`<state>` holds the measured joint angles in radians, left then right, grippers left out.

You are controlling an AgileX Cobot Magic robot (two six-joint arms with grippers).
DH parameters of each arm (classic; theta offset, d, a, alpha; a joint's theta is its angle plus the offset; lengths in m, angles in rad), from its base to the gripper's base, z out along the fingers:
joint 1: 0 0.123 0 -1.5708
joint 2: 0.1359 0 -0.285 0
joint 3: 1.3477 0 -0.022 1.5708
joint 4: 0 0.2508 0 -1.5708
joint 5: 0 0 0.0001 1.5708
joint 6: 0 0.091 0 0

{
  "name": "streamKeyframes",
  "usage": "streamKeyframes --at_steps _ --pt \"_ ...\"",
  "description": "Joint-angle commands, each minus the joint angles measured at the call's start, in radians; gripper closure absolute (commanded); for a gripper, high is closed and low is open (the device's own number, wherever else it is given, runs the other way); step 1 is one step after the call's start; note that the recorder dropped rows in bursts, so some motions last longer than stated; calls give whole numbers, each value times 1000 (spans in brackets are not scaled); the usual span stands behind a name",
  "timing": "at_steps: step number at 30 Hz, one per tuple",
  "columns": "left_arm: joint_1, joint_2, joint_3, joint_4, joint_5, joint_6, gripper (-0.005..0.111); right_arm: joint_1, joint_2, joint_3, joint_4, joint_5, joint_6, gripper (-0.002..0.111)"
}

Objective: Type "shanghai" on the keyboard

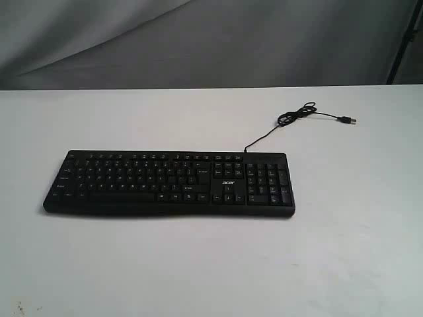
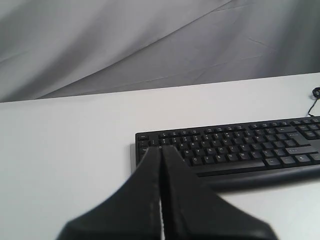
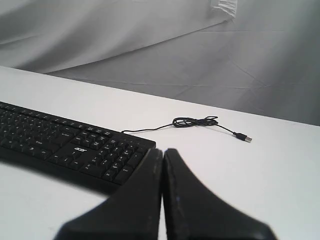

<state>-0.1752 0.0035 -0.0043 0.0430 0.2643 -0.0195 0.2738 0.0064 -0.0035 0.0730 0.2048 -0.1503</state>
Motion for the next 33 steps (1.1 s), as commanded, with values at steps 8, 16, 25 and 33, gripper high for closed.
streamKeyframes --at_steps 8,16,25,33 --pt "-4 -3 4 1 -5 -3 107 -6 -6 4 -10 0 5 108" --pt "-4 -3 4 1 -5 -3 107 -6 -6 4 6 0 5 108" --pt "-4 -3 4 1 -5 -3 107 -6 169 -284 7 193 0 108" --pt "-4 -3 4 1 -5 -3 107 22 626 -532 -73 44 53 108"
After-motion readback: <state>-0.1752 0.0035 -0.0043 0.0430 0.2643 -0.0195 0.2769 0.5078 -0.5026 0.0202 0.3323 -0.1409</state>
